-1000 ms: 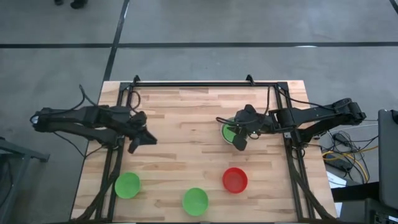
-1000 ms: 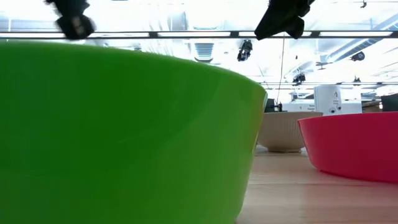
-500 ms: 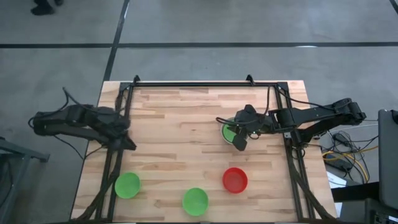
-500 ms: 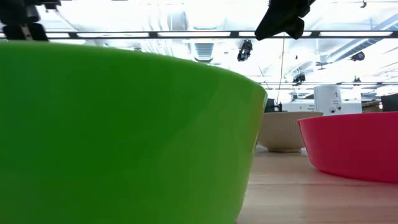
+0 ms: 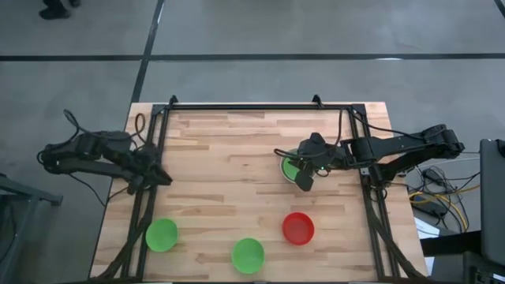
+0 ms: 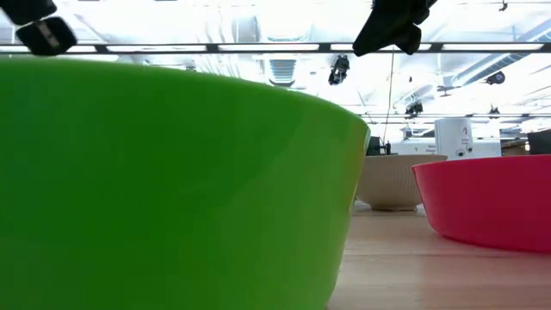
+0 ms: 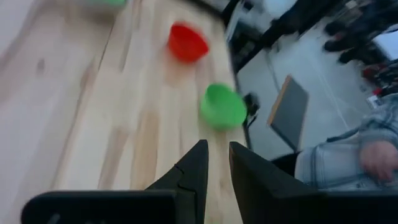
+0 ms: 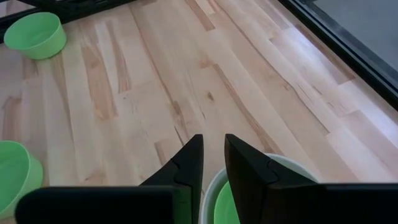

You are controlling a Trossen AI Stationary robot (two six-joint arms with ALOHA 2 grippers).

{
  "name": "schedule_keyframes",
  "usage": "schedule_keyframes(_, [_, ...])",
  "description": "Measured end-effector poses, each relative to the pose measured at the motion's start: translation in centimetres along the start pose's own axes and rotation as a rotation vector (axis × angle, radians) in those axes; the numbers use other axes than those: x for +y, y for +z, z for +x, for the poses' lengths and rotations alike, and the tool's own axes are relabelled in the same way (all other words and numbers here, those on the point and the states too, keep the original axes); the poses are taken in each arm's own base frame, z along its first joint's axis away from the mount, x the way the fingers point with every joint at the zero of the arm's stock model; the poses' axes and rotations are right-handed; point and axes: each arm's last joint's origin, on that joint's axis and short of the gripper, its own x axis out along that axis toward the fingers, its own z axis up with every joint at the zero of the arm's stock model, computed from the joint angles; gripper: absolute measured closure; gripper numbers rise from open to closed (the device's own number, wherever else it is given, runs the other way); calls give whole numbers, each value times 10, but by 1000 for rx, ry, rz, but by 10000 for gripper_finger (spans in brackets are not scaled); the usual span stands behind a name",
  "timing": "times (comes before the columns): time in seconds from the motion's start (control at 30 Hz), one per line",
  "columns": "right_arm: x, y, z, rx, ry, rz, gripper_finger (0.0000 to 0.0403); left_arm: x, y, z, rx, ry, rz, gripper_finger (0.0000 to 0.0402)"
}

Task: Nest bowls inside each other
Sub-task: Stack the left green bowl on the green bowl

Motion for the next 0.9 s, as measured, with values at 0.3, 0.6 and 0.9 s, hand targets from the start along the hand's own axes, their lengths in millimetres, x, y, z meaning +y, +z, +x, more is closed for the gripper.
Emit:
schedule_keyframes(0.3, [0, 0, 0, 0, 0, 0, 339, 12, -5, 31, -119, -98, 111, 332])
schedule_keyframes(0.6, [0, 0, 0, 0, 0, 0, 339, 28, -33, 43, -31, -167, -43, 332])
schedule_keyframes(0.9, [0, 0, 0, 0, 0, 0, 339, 31, -44, 33, 9, -136, -244, 332])
